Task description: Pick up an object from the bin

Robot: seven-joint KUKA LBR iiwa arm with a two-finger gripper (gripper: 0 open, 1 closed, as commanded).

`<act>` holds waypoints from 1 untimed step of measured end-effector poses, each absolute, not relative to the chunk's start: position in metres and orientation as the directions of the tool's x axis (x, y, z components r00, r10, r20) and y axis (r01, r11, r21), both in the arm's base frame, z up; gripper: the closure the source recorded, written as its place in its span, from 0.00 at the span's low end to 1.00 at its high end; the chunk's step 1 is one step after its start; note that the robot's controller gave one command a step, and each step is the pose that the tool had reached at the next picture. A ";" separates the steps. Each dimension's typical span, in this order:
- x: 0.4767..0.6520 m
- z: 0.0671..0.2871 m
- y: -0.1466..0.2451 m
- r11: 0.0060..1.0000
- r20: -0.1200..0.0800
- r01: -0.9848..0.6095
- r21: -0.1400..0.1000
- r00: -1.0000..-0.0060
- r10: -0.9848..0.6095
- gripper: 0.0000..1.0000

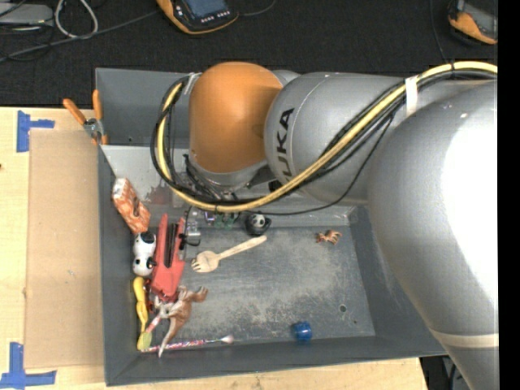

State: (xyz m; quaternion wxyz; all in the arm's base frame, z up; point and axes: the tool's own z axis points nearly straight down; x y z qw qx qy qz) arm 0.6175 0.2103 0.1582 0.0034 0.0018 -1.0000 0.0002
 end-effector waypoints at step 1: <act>0.619 0.163 0.209 1.000 0.001 0.001 0.001 -1.000 0.001 0.00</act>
Offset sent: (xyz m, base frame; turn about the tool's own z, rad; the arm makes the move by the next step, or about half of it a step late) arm -0.0070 -0.1014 -0.0882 -0.1450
